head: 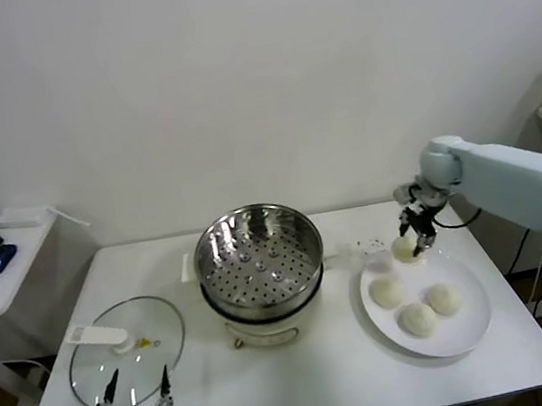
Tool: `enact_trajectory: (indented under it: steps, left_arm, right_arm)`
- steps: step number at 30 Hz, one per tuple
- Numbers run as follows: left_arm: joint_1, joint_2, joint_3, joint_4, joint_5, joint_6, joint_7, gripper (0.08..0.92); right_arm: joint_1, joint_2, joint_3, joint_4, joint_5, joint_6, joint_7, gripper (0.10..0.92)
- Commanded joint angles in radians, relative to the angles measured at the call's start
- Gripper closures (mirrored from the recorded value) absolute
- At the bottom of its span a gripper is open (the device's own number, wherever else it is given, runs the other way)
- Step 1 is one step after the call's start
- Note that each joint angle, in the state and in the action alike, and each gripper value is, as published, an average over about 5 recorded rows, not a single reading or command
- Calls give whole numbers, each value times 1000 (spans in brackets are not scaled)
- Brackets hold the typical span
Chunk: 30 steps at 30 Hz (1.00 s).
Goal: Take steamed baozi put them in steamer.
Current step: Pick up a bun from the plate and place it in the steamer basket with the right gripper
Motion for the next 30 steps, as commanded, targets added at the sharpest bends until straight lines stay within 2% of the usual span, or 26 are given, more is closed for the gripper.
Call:
enact_trajectory:
  steps: [1, 6, 12, 21, 30]
  left_arm:
    - [6, -1, 0, -8, 3, -4, -1, 177]
    - [13, -1, -1, -13, 6, -17, -3, 177]
    - [20, -3, 5, -20, 6, -23, -5, 177]
    - [16, -7, 11, -35, 3, -19, -4, 177]
    - [10, -7, 14, -32, 2, -20, -4, 177]
  right_arm:
    - [243, 31, -32, 156, 150, 37, -25, 431]
    - [283, 161, -22, 124, 234, 75, -33, 431]
    - [271, 322, -56, 68, 258, 177, -28, 424]
    - [192, 488, -101, -62, 98, 357, 43, 414]
    - [62, 581, -46, -244, -32, 515, 76, 414]
